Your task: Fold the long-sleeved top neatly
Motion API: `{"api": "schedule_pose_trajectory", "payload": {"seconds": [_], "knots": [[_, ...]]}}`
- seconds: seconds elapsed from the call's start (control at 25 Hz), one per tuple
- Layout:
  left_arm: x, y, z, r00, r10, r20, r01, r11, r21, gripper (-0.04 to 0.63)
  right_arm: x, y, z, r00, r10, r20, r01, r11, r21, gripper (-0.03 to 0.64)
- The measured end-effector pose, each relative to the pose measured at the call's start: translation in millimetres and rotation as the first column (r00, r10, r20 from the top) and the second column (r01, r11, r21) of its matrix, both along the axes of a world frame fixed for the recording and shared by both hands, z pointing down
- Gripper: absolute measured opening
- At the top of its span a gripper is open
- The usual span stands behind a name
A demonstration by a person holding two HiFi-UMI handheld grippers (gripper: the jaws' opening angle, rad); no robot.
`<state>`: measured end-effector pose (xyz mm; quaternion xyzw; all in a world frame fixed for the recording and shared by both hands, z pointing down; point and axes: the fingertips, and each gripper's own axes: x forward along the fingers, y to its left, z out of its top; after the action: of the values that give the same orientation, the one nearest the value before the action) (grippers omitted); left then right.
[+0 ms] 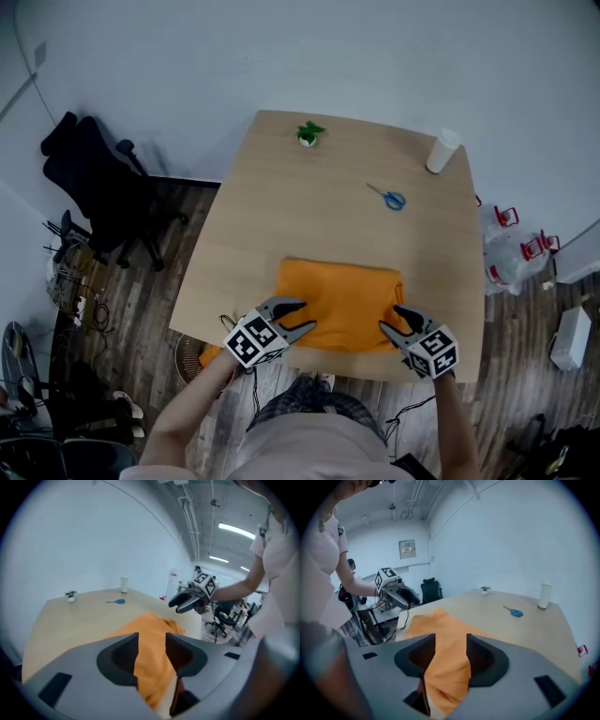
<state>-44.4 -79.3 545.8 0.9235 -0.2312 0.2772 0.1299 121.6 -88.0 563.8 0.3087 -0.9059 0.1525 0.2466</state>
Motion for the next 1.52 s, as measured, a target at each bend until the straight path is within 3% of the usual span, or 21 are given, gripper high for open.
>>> {"api": "schedule_pose_trajectory", "payload": {"seconds": [0.08, 0.16, 0.36, 0.52, 0.72, 0.84, 1.04, 1.52], "knots": [[-11.6, -22.8, -18.8, 0.992, -0.109, -0.056, 0.111, 0.993, 0.048, 0.182, 17.2, -21.1, -25.6, 0.991, 0.11, 0.075, -0.115, 0.991, 0.065, 0.193], [-27.9, -45.0, -37.2, 0.966, -0.225, -0.125, 0.237, 0.967, 0.089, 0.162, 34.5, -39.3, -52.7, 0.967, 0.206, 0.148, -0.227, 0.964, 0.136, 0.146], [-77.8, -81.3, -80.6, 0.827, -0.478, -0.295, 0.532, 0.835, 0.138, 0.044, 74.6, -64.3, -101.8, 0.877, 0.39, 0.28, -0.462, 0.845, 0.27, 0.041], [-102.3, -92.0, -101.8, 0.747, -0.563, -0.354, 0.644, 0.745, 0.175, 0.005, 98.8, -68.7, -120.5, 0.819, 0.478, 0.318, -0.567, 0.757, 0.324, 0.009], [-112.2, -93.0, -114.7, 0.722, -0.596, -0.351, 0.684, 0.691, 0.234, 0.003, 125.0, -65.4, -136.4, 0.756, 0.561, 0.337, -0.653, 0.672, 0.348, 0.009], [-111.3, -93.2, -119.3, 0.714, -0.601, -0.359, 0.695, 0.671, 0.259, 0.002, 132.6, -65.3, -140.2, 0.735, 0.58, 0.351, -0.677, 0.647, 0.35, 0.008], [-108.8, -97.1, -125.4, 0.704, -0.604, -0.373, 0.705, 0.659, 0.262, 0.002, 134.4, -63.7, -142.7, 0.723, 0.587, 0.364, -0.69, 0.636, 0.345, 0.008], [-106.1, -95.7, -125.6, 0.702, -0.6, -0.385, 0.703, 0.669, 0.241, 0.002, 130.6, -60.5, -138.9, 0.725, 0.597, 0.343, -0.688, 0.642, 0.337, 0.008]]}}
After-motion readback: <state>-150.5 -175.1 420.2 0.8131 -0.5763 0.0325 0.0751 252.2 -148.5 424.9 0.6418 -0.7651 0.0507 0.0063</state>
